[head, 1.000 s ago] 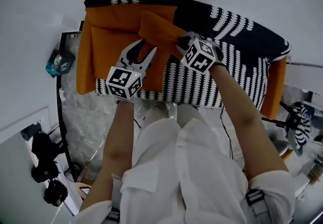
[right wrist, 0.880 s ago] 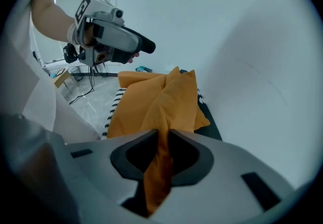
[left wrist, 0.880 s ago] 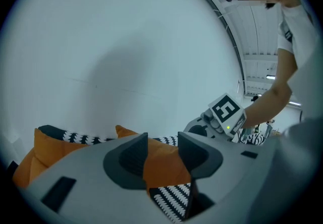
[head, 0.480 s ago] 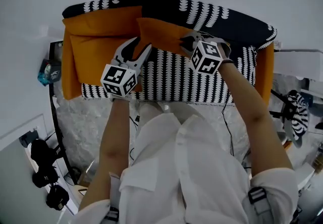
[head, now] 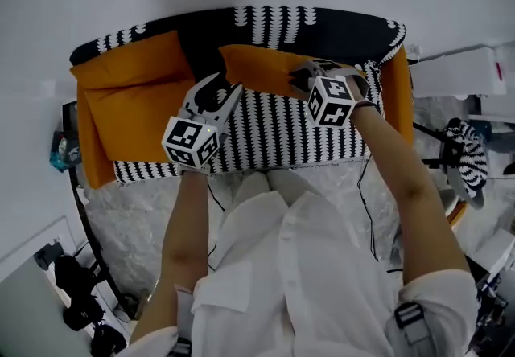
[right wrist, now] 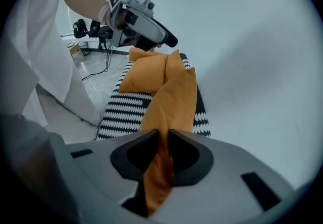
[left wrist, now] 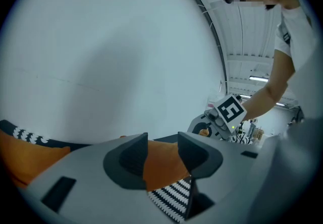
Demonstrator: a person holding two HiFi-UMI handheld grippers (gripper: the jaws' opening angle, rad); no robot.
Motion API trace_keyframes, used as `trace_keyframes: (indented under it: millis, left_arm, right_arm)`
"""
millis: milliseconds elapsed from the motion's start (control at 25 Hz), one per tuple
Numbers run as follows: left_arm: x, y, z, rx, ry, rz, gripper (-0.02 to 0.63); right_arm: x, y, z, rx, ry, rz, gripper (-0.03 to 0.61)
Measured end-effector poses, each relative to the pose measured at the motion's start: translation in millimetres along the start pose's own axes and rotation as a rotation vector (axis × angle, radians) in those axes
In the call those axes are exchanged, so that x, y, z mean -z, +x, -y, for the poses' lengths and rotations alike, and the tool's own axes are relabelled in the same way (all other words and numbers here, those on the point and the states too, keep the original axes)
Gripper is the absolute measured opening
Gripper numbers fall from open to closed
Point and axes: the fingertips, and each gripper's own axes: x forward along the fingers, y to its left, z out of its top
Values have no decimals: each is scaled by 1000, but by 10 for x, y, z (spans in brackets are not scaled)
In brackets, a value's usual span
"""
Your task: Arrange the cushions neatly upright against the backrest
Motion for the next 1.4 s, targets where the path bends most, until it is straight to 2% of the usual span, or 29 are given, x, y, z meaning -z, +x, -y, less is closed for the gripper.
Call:
trace_keyframes:
  millis: [280,400,560,720,1120,1400]
  left_arm:
    - [56,464,507,94,24,-32,196]
    - [84,679,717,106,28,-45,198]
    - [79,1033,837,56,29,-60,198]
    - [154,1466,1069,0,-10,-65,196]
    - [488,2366,1664,-67,-70,-110,195]
    - [575,2538,1576,-132,-99,-120,195]
  right_arm:
    - [899,-299,-217,8,60,-73,78]
    - [1353,-372,-285,-12,75,-79,78]
    - [1952,-370,-216,-44,64,-66,78]
    - [2522,-300,-140,-80,14,-57,77]
    - [3863,229,31,-153,-103,-82,78]
    - [4466,660,36,-215,-118,-136,80]
